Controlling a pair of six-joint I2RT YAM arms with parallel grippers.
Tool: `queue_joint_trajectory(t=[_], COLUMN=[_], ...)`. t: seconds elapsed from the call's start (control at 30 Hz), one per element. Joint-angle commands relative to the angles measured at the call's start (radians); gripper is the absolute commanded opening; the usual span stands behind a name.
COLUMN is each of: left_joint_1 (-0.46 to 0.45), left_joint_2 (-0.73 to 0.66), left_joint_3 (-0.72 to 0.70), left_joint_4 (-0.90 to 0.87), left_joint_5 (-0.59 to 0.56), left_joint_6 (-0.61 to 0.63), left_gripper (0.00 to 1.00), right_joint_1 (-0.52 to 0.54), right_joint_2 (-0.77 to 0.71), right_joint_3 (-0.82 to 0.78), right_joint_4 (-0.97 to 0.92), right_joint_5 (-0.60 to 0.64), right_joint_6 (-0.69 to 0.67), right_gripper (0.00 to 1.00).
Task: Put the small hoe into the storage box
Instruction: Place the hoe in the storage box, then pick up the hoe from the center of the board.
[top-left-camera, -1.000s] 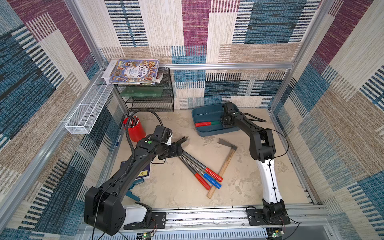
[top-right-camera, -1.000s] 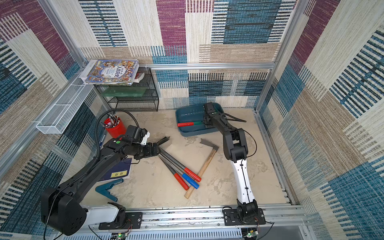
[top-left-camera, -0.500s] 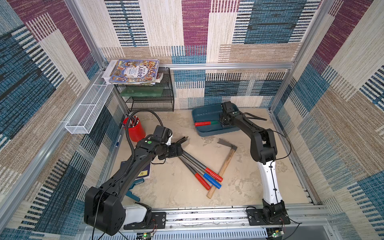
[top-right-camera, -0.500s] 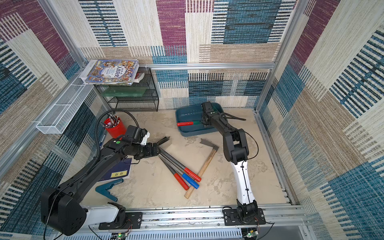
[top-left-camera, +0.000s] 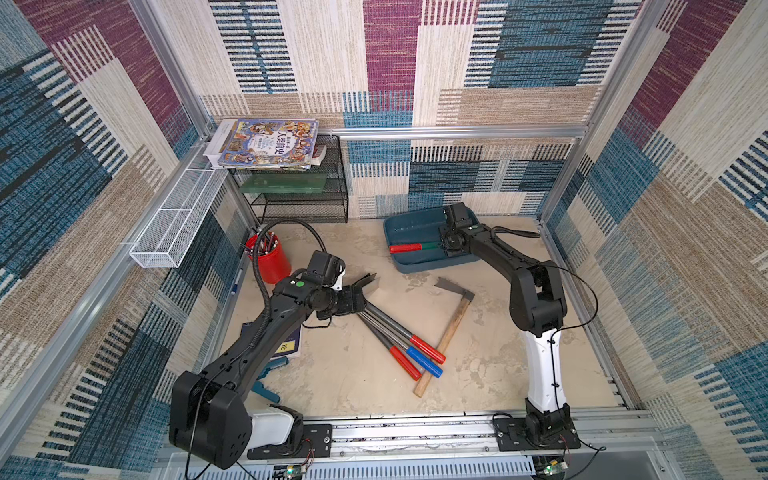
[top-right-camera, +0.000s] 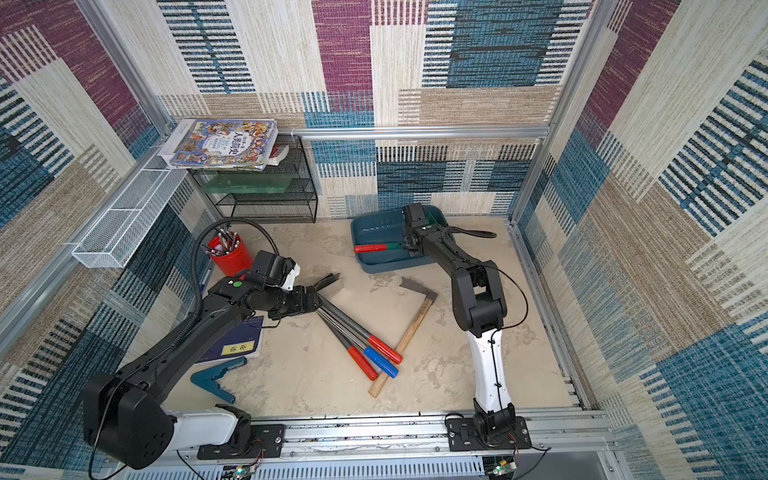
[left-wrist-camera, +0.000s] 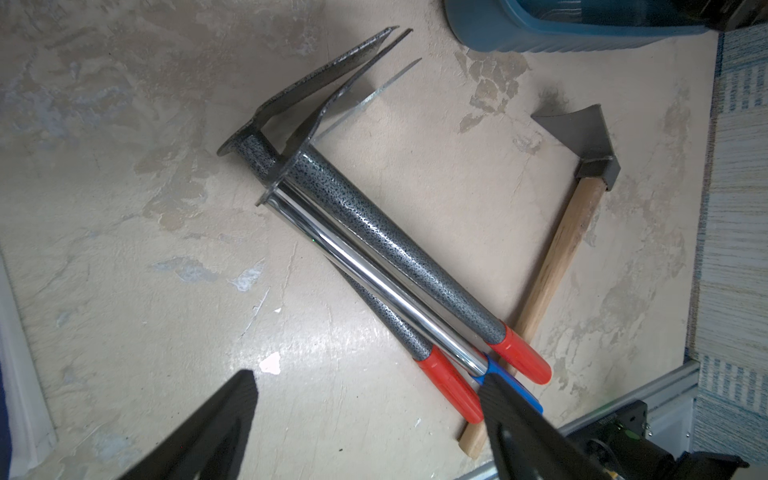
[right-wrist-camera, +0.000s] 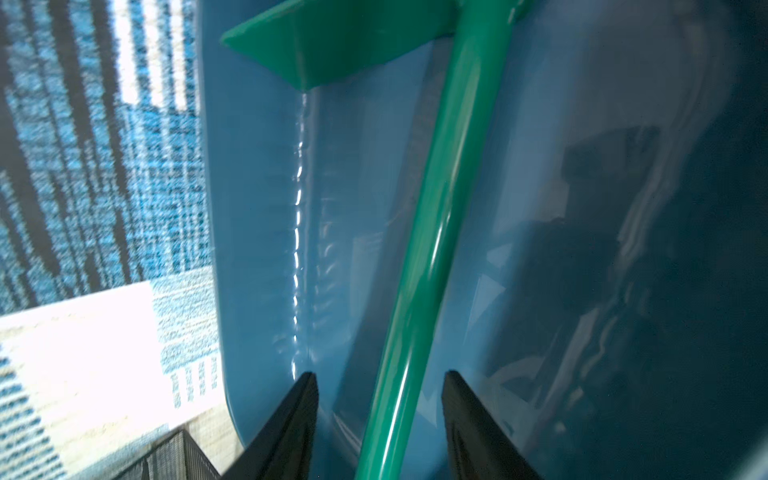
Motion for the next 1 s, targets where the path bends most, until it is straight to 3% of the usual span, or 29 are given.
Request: queue_joint_trajectory(t=[0.0,0.47,0.77,0.97], left_joint_1=[0.0,0.0,0.0,0.0], left_joint_2=[0.011,0.023,0.031,0.034], left_joint_3=[0.008,0.005,0.019,0.023], left_joint_4=[0.019,0.048,0.045,0.046], left_joint_5=[-0.003,-0.007,-0.013,-0.016], left_joint_6=[-0.008,-0.014,-0.009,-0.007], left_gripper=[0.88,0.88,0.88,0.88], right_joint_1=[0.005,0.043,0.07,0.108], right_joint_2=[-0.034,-0.202,-0.352,-0.346], right_joint_3=[-0.013,-0.121,-0.318,-0.257], right_joint_4=[0.038,0.097,0.274,0.166], right_joint_5=[0.041,-0.003,-0.054,-0.026], right_joint_6=[-0.078,-0.43,-0.588,-0.697], right_gripper=[0.52,0.58,0.87,0.97])
